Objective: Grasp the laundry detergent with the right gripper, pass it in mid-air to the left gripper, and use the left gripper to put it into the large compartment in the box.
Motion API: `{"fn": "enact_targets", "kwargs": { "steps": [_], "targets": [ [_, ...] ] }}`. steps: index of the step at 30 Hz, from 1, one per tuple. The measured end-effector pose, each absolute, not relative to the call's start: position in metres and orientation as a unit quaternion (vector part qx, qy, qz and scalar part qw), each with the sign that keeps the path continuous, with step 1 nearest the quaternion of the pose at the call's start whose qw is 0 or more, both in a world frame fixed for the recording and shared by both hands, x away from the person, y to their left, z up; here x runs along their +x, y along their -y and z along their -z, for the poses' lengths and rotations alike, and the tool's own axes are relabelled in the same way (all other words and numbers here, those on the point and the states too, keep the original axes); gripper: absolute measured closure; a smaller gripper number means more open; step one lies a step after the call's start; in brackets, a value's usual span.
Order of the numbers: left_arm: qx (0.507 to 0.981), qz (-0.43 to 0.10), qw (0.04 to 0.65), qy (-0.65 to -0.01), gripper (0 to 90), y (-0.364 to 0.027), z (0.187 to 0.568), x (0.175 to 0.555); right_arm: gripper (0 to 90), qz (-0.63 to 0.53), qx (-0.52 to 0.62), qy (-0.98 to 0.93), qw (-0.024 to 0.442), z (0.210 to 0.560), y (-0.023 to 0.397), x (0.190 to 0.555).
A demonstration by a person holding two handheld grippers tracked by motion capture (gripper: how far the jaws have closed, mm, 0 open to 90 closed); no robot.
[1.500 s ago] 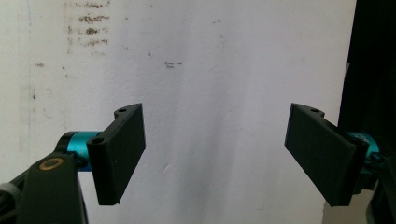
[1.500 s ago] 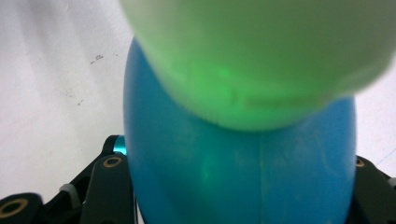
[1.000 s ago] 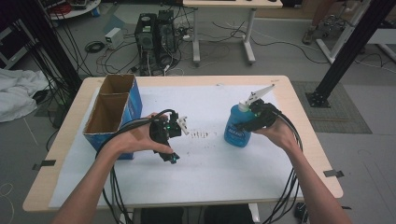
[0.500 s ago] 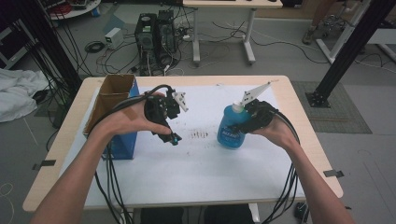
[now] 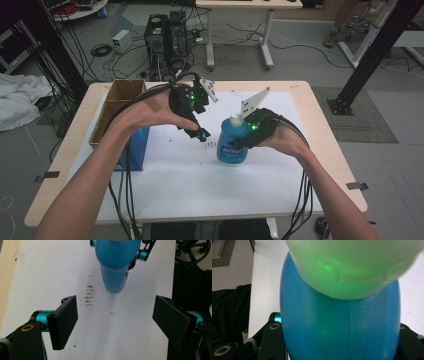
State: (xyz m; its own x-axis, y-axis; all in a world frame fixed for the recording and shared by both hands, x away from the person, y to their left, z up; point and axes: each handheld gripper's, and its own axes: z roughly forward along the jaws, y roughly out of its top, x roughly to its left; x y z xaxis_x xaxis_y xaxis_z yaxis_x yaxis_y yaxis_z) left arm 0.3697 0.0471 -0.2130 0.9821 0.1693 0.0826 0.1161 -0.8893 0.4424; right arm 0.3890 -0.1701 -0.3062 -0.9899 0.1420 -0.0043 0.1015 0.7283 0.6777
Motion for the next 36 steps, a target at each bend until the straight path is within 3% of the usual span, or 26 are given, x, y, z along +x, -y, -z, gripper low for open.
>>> {"fn": "enact_targets", "kwargs": {
  "steps": [14,36],
  "targets": [
    [0.973,-0.049,0.22,-0.059,20.5,-0.019,0.225,0.374,45.0,-0.372,0.037,-0.927,0.016,0.304,0.146,0.385],
    [0.972,-0.036,0.223,-0.061,24.2,-0.014,0.241,0.376,44.9,-0.383,0.034,-0.923,0.01,0.304,0.14,0.381]
  ]
}}
